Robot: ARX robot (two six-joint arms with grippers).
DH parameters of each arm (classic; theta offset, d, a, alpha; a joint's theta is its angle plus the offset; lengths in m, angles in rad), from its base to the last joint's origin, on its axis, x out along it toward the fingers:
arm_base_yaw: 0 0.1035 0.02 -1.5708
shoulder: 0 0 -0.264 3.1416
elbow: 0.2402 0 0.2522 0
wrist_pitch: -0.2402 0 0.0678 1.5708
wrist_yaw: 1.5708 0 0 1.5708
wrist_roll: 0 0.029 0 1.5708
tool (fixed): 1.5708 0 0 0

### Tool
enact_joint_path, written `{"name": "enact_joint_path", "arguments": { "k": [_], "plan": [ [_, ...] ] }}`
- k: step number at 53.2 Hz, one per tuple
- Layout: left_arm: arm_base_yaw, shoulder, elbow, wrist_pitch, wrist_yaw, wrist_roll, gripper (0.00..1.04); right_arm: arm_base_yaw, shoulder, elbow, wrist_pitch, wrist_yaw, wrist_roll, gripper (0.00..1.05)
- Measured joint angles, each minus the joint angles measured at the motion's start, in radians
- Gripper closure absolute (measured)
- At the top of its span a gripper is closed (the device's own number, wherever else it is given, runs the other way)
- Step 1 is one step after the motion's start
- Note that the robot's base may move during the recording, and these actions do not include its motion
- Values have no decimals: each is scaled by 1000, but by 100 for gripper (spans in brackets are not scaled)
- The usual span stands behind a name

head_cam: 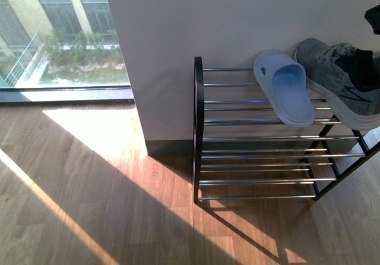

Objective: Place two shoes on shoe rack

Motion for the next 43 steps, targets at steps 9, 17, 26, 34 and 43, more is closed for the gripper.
{"name": "enact_joint_path", "arguments": {
  "k": [9, 17, 26, 34, 43],
  "plan": [
    [0, 0, 0, 0, 0, 0, 103, -23, -96, -130, 56, -53, 6, 9],
    [0, 0, 0, 0, 0, 0, 103, -64, -191, -264, 107, -108, 8, 9],
    [0, 0, 0, 0, 0, 0, 103, -119, -269, -382, 158, -172, 15, 9],
    [0, 0, 0, 0, 0, 0, 103, -163, -291, -455, 237, -196, 23, 9],
    [0, 0, 0, 0, 0, 0, 103, -169, -287, -475, 271, -185, 28, 10]
  ]
}}
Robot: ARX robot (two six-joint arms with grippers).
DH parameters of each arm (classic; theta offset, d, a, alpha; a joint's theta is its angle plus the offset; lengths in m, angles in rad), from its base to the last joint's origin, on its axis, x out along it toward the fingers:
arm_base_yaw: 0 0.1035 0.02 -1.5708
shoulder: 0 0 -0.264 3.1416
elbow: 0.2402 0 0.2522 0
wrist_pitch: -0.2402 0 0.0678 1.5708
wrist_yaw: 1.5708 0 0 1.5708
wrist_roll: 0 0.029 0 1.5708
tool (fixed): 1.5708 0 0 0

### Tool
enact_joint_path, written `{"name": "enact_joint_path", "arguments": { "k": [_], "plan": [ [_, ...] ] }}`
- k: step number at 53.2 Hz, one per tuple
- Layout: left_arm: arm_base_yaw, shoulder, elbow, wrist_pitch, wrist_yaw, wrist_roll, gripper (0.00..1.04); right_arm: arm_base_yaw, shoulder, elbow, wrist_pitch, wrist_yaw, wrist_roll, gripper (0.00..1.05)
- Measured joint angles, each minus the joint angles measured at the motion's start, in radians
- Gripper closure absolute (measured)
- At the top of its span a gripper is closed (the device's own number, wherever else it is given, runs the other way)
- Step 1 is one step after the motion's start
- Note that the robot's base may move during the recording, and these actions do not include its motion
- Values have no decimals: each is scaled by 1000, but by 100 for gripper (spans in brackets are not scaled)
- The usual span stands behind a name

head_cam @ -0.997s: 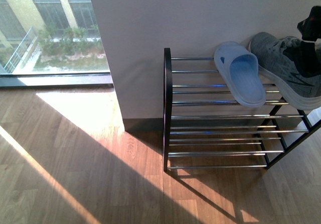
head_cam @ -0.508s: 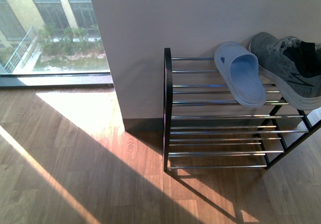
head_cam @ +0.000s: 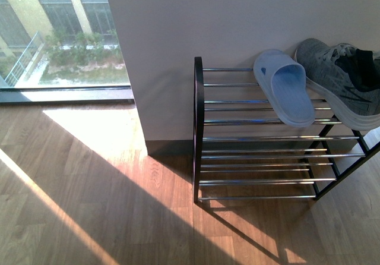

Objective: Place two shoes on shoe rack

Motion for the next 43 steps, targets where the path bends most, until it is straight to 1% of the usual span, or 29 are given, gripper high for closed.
{"name": "enact_joint_path", "arguments": {
  "k": [4, 6, 7, 9, 11, 15, 17, 29, 39, 43],
  "plan": [
    [0, 0, 0, 0, -2, 0, 103, 24, 8, -74, 235, 114, -24, 24],
    [0, 0, 0, 0, 0, 0, 103, 45, -16, -135, 325, 140, -30, 32],
    [0, 0, 0, 0, 0, 0, 103, 54, -33, -158, 340, 150, -32, 36],
    [0, 0, 0, 0, 1, 0, 103, 72, -72, -199, 351, 163, -37, 43],
    [0, 0, 0, 0, 0, 0, 103, 94, -128, -250, 351, 183, -43, 53],
    [0, 0, 0, 0, -1, 0, 103, 123, -200, -311, 345, 209, -46, 66],
    [0, 0, 0, 0, -1, 0, 103, 130, -217, -326, 340, 216, -47, 69],
    [0, 0, 0, 0, 0, 0, 103, 182, -388, -442, 276, 276, -48, 103],
    [0, 0, 0, 0, 0, 0, 103, 217, -518, -502, 205, 301, -51, 103],
    [0, 0, 0, 0, 0, 0, 103, 229, -599, -510, 116, 314, -51, 103]
  ]
}}
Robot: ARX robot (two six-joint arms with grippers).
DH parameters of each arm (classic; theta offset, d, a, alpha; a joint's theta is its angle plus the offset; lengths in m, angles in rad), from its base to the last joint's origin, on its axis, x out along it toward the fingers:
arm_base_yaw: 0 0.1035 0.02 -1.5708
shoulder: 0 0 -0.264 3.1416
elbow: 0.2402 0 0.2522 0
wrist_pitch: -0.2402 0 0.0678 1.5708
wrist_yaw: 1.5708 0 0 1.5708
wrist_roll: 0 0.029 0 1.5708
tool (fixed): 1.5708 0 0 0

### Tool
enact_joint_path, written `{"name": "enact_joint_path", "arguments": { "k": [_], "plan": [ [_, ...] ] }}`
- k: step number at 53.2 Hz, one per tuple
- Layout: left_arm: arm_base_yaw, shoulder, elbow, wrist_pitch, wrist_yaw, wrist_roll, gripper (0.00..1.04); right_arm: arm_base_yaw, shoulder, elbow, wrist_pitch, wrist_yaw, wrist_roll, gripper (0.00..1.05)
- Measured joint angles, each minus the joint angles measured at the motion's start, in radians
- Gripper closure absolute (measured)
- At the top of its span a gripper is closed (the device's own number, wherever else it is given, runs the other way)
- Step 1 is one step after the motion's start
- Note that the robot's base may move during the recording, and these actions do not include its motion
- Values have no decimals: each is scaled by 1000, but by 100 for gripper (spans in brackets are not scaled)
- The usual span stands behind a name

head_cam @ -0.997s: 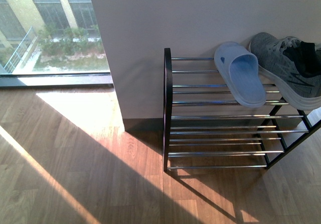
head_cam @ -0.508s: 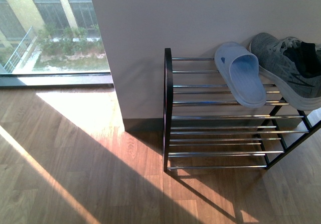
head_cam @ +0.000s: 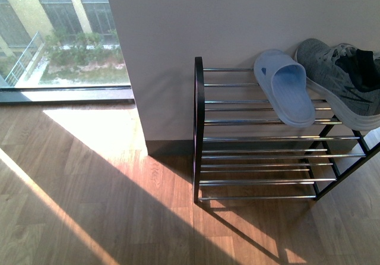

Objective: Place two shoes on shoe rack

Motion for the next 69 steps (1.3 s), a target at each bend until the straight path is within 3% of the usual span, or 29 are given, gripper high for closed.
{"name": "enact_joint_path", "arguments": {
  "k": [16, 37, 69],
  "plan": [
    [0, 0, 0, 0, 0, 0, 103, 109, -354, -75, -261, 102, 0, 103],
    [0, 0, 0, 0, 0, 0, 103, 112, -695, -93, -558, 112, 0, 103],
    [0, 0, 0, 0, 0, 0, 103, 112, -967, -94, -818, 112, 0, 103]
  ]
}}
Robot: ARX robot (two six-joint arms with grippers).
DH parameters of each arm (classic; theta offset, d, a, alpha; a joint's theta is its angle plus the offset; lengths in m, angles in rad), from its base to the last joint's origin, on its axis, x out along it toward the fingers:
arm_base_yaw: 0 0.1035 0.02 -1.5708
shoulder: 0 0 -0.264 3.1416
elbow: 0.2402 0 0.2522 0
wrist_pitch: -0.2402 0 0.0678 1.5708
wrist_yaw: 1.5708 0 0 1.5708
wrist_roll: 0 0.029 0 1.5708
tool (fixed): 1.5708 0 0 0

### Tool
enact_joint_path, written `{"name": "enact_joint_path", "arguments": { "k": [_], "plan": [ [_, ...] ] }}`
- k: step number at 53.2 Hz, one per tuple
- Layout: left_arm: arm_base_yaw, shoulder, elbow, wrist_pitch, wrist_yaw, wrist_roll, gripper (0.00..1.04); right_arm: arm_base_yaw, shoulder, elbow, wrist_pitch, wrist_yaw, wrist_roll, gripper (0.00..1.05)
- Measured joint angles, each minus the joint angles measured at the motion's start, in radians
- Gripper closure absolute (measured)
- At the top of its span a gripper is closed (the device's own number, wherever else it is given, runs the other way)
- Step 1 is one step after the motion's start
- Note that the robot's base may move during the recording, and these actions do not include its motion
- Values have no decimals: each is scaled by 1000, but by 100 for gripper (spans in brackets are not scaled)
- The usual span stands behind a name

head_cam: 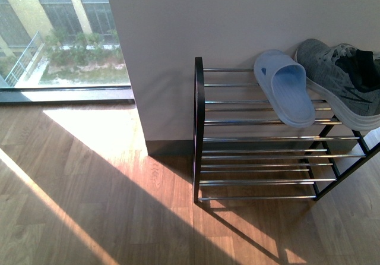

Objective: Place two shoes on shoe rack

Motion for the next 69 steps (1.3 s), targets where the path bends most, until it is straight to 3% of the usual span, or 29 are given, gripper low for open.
{"name": "enact_joint_path", "arguments": {
  "k": [25, 33, 48, 53, 69],
  "plan": [
    [0, 0, 0, 0, 0, 0, 103, 0, -112, 0, -112, 0, 0, 103],
    [0, 0, 0, 0, 0, 0, 103, 0, -253, 0, -277, 1, 0, 103],
    [0, 0, 0, 0, 0, 0, 103, 2, -280, 0, -287, 1, 0, 103],
    [0, 0, 0, 0, 0, 0, 103, 2, -281, 0, -287, 1, 0, 88],
    [1, -1, 0, 0, -3, 0, 103, 2, -282, 0, -287, -3, 0, 24]
  ]
}}
